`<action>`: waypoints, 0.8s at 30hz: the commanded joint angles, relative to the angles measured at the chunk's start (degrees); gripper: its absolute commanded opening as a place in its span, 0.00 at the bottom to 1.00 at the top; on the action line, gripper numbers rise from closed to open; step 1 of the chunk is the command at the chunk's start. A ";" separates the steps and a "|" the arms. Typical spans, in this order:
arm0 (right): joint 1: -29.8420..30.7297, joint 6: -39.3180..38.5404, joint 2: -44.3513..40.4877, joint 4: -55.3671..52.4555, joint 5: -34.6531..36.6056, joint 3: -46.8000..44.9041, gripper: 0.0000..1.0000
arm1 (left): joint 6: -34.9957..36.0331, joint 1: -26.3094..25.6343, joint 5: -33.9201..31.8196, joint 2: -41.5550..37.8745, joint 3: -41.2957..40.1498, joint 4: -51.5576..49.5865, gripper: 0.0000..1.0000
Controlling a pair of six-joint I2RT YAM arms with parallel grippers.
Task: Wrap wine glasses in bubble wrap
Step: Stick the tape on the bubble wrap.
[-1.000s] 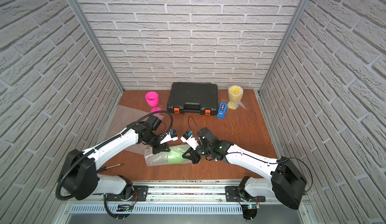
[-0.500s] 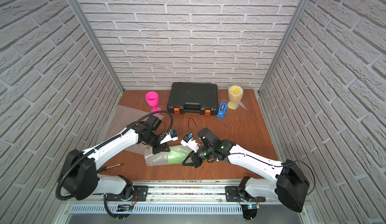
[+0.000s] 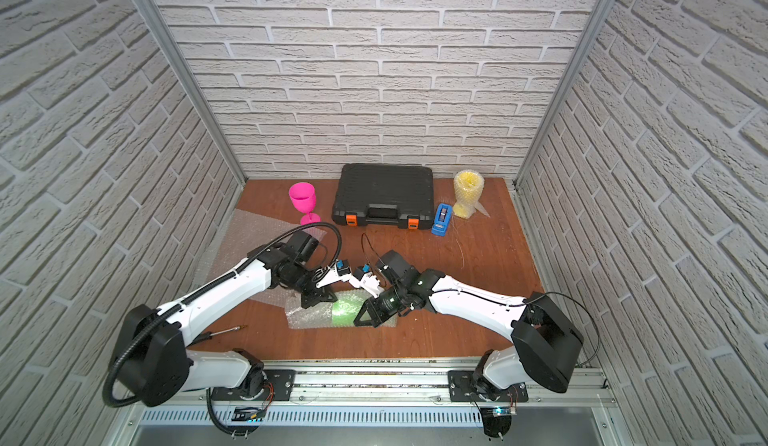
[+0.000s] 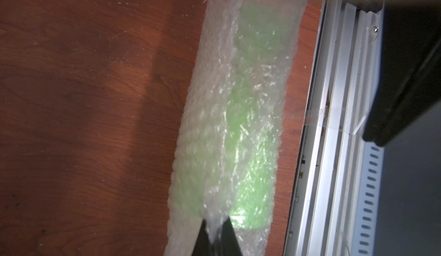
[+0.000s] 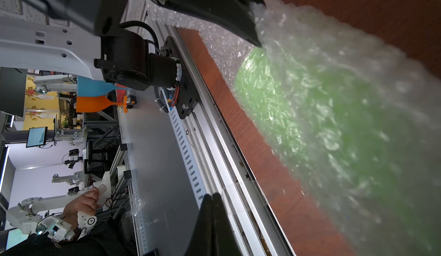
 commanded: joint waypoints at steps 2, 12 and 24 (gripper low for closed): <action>-2.97 -0.34 -0.09 5.48 4.61 2.04 0.03 | 3.43 -1.94 3.10 -1.37 -1.15 -0.37 0.00; -6.65 2.11 0.03 9.65 2.82 0.01 0.03 | 3.75 -2.27 3.64 -1.39 -1.49 0.35 0.00; -7.28 4.90 2.91 10.84 7.73 0.47 0.03 | 4.43 -3.75 2.92 -3.04 -2.51 1.35 0.00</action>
